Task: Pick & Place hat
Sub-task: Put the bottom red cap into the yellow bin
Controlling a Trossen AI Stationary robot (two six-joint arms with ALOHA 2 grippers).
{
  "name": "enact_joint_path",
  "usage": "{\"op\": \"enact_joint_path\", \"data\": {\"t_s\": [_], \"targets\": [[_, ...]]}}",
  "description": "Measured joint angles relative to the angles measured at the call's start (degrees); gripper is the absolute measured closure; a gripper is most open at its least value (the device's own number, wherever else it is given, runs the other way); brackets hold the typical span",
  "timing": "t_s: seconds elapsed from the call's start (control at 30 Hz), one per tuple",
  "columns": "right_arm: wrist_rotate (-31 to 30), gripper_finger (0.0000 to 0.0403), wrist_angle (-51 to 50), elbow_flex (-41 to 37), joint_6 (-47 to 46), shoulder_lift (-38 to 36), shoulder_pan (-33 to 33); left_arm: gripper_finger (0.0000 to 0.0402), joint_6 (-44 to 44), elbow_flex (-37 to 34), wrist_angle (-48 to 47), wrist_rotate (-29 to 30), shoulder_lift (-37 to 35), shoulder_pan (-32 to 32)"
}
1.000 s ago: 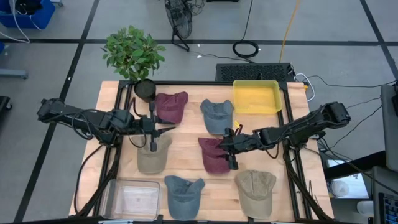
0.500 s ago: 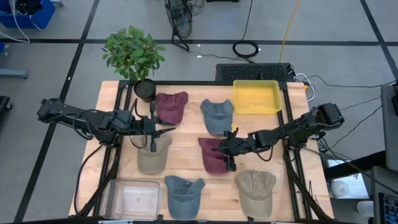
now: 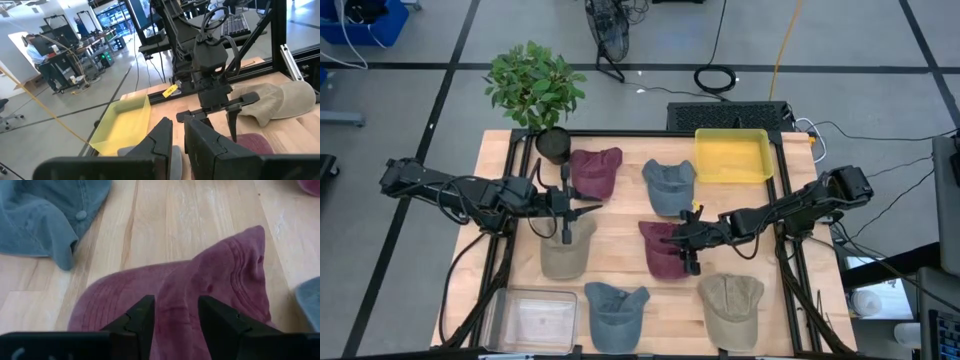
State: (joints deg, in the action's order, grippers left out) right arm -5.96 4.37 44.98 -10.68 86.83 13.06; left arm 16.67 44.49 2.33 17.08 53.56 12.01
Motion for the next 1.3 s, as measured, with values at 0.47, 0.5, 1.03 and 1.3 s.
{"op": "enact_joint_path", "data": {"t_s": [0.47, 0.5, 1.03, 1.3], "targets": [[0.1, 0.0314, 1.7, -3.6, 0.2, 0.0, -2.1, 0.0346, 0.1, 0.0, 0.4, 0.0, 0.0, 0.0], [0.1, 0.0318, 1.7, -3.6, 0.6, 0.0, -2.1, 0.0346, 0.1, 0.0, 0.4, 0.0, 0.0, 0.0], [4.6, 0.0396, 1.0, -3.7, 0.2, -7.7, -1.7, 0.0346, 0.1, 0.0, 0.4, 0.0, 0.0, 0.0], [4.4, 0.04, -1.8, -3.7, -0.6, -13.8, 0.4, 0.0346, 0.1, 0.0, 0.4, 0.0, 0.0, 0.0]]}}
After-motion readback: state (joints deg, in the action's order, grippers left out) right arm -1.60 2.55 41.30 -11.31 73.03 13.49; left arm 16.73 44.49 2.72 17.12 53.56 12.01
